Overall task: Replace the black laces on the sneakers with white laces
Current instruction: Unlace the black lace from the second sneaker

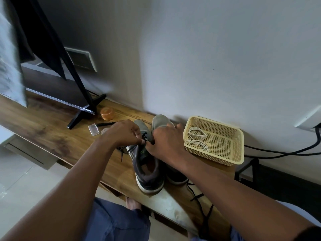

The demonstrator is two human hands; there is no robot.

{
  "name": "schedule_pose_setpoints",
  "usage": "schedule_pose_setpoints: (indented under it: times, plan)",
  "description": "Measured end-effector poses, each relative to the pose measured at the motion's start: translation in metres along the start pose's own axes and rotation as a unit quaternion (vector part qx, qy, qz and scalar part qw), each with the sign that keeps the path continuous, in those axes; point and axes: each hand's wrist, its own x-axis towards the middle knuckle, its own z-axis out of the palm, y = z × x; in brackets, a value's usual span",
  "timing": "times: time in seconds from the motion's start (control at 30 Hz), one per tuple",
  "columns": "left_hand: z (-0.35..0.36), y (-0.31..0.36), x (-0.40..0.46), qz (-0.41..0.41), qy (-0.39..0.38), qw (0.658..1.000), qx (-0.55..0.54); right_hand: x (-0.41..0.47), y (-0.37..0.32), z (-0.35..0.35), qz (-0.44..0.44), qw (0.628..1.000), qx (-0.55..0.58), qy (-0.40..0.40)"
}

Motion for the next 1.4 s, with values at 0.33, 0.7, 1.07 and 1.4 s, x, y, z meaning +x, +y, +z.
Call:
schedule_pose_setpoints:
  times: [0.33, 0.7, 1.07, 1.4]
  plan:
    - [0.0, -0.005, -0.001, -0.022, 0.022, 0.999, 0.011, -0.003, -0.002, -0.005, 0.016, 0.999, 0.008, -0.03]
    - [-0.009, -0.018, -0.005, -0.085, 0.067, 0.991, -0.078, -0.007, -0.015, 0.006, -0.039, 0.998, 0.033, -0.023]
    - [-0.002, -0.008, -0.01, -0.115, -0.128, 0.965, -0.196, 0.007, -0.028, 0.019, -0.045, 0.999, 0.027, 0.011]
    - [-0.001, -0.007, -0.007, -0.15, -0.113, 0.959, -0.212, 0.002, -0.026, 0.018, -0.006, 0.997, 0.057, 0.054]
